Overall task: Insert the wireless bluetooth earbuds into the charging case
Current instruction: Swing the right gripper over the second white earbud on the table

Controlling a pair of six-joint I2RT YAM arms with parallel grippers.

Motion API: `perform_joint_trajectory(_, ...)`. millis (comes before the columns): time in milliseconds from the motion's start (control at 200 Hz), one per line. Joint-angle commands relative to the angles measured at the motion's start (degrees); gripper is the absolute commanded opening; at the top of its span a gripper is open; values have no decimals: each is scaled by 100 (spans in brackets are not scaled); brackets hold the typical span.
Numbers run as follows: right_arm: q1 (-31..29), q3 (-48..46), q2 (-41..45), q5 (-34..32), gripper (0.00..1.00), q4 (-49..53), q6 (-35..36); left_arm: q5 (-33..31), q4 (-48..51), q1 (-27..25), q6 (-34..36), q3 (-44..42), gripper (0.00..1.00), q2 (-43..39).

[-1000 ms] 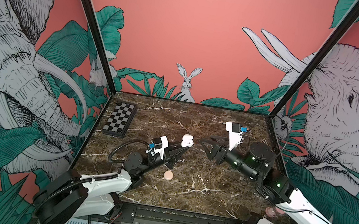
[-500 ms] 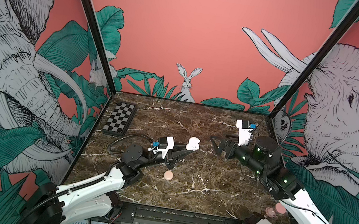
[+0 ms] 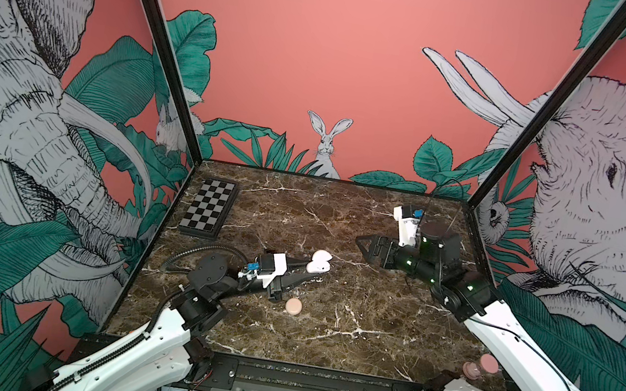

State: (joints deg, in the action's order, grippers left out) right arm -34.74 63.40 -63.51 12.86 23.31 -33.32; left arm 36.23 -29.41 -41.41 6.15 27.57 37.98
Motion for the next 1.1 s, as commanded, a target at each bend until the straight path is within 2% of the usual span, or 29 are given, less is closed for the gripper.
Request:
perform_joint_trajectory(0,29,114,-152,191,98,-202,-161,100,594,36,404,-152,0,-317)
perform_joint_trajectory(235,20,159,-704,95,98,-296,-328,-412,547,37,548,-538,0,-791)
perform_joint_trajectory(440,-6,206,-1127,82,98,-464,-454,-452,768,-37,651,-471,0,-946)
perform_joint_trajectory(570,-50,257,-1327,50,98,-529,-467,-249,1325,-84,672,-238,0,-1008)
perform_joint_trajectory(700,-119,333,-1566,-78,98,-459,-453,-226,1541,-87,633,-276,0,-1233)
perform_joint_trajectory(985,-308,772,-2235,-119,98,-53,-361,-612,1545,-80,880,-544,0,-1493)
perform_joint_trajectory(1095,-426,1024,-2511,-321,98,238,-235,-727,1511,-84,900,-613,0,-1579)
